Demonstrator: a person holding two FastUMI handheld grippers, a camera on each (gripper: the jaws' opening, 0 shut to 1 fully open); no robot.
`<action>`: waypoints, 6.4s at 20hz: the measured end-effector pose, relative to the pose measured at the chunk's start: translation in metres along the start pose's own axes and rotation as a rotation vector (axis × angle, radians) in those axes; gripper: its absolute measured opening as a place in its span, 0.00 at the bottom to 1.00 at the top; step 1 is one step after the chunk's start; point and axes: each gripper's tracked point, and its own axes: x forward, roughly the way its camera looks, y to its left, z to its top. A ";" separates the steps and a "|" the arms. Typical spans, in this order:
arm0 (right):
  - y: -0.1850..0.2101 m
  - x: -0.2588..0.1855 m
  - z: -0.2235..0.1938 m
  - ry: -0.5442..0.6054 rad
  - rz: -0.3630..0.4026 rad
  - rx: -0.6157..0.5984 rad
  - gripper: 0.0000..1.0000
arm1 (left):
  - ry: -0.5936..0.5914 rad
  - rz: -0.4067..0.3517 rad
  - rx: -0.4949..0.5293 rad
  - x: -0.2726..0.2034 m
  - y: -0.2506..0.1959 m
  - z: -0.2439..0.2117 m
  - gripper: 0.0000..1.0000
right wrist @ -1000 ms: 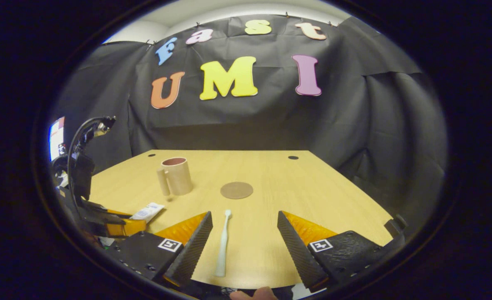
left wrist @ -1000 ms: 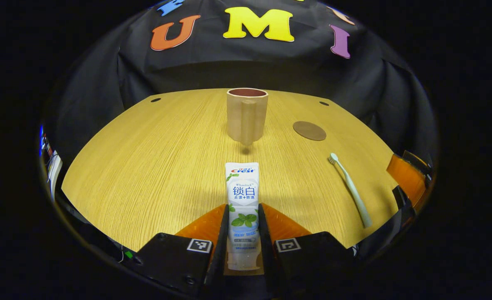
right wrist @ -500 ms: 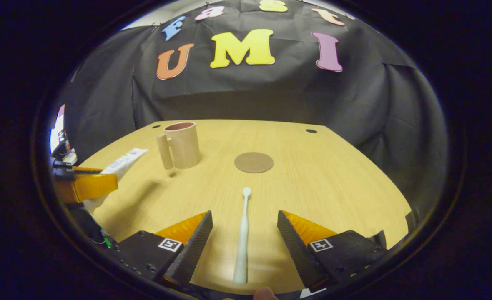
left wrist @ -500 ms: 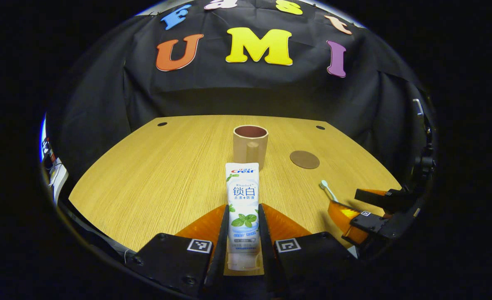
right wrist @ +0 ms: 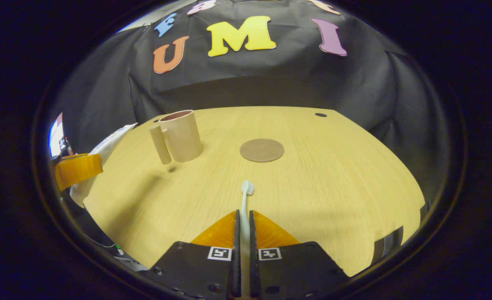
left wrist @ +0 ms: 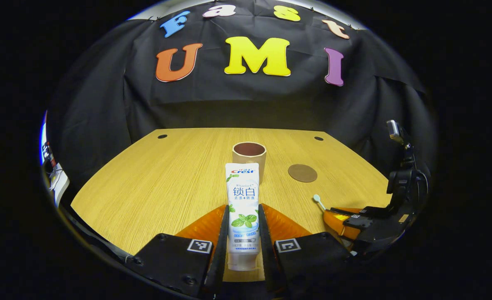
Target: Put the toothbrush and toothpaste on the desktop into the cup, then pick up the cup and place it on the coaster on the desktop.
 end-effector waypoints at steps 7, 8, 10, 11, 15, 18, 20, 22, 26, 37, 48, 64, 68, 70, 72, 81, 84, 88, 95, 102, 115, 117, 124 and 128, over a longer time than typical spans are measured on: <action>-0.004 -0.011 0.018 -0.061 0.039 0.022 0.01 | -0.109 0.002 -0.035 0.010 0.002 0.055 0.41; -0.004 -0.015 0.025 -0.083 0.046 0.025 0.01 | -0.141 0.001 -0.033 0.014 0.002 0.069 0.41; -0.006 -0.026 0.035 -0.119 0.055 0.031 0.00 | -0.217 -0.023 -0.035 0.025 -0.003 0.102 0.41; -0.008 -0.031 0.038 -0.135 0.058 0.032 0.00 | -0.267 -0.040 -0.047 0.033 -0.006 0.119 0.41; -0.016 -0.062 0.052 -0.216 0.055 0.026 0.00 | -0.377 -0.064 -0.064 0.074 -0.007 0.164 0.37; -0.028 -0.074 0.059 -0.246 0.043 0.037 0.00 | -0.428 -0.074 -0.077 0.102 -0.007 0.179 0.44; -0.033 -0.076 0.058 -0.245 0.039 0.049 0.02 | -0.418 -0.092 -0.107 0.118 -0.009 0.177 0.41; -0.037 -0.075 0.056 -0.240 0.038 0.059 0.00 | -0.403 -0.094 -0.128 0.128 -0.009 0.172 0.41; -0.041 -0.069 0.056 -0.233 0.047 0.096 0.00 | -0.387 -0.098 -0.126 0.137 -0.010 0.168 0.42; -0.042 -0.069 0.059 -0.246 0.042 0.116 0.00 | -0.362 -0.094 -0.121 0.144 -0.006 0.159 0.44; -0.041 -0.071 0.061 -0.260 0.030 0.105 0.00 | -0.303 -0.076 -0.124 0.151 0.000 0.139 0.46; 0.047 -0.070 0.166 -0.500 0.199 -0.048 0.00 | -0.469 0.051 -0.055 0.077 0.050 0.171 0.98; 0.108 -0.060 0.224 -0.642 0.334 -0.032 0.00 | -0.432 0.086 -0.078 0.060 0.081 0.147 0.98; 0.136 -0.047 0.244 -0.680 0.393 -0.049 0.01 | -0.415 0.095 -0.099 0.052 0.094 0.138 0.98; 0.165 -0.036 0.258 -0.713 0.459 -0.080 0.00 | -0.417 0.127 -0.099 0.043 0.109 0.133 0.98; 0.194 0.047 0.282 -0.690 0.525 -0.027 0.00 | -0.412 0.203 -0.081 0.021 0.155 0.111 0.98; 0.195 0.050 0.280 -0.680 0.534 -0.010 0.00 | -0.396 0.189 -0.101 0.026 0.155 0.106 0.98; 0.205 0.050 0.279 -0.701 0.531 -0.067 0.02 | -0.389 0.167 -0.114 0.029 0.149 0.102 0.98; 0.208 0.049 0.271 -0.686 0.546 -0.086 0.07 | -0.388 0.177 -0.116 0.027 0.154 0.100 0.98; 0.201 0.063 0.272 -0.700 0.498 -0.110 0.06 | -0.398 0.173 -0.108 0.021 0.152 0.100 0.98; 0.193 0.038 0.258 -0.771 0.483 -0.195 0.08 | -0.391 0.163 -0.118 0.021 0.149 0.097 0.98; 0.187 0.027 0.255 -0.772 0.494 -0.206 0.27 | -0.387 0.153 -0.123 0.020 0.144 0.098 0.98; 0.122 -0.027 0.256 -0.854 0.335 -0.155 0.95 | -0.425 0.167 -0.095 0.005 0.123 0.126 0.98; 0.058 -0.068 0.240 -0.841 0.219 -0.119 0.95 | -0.416 0.121 -0.061 0.002 0.094 0.144 0.98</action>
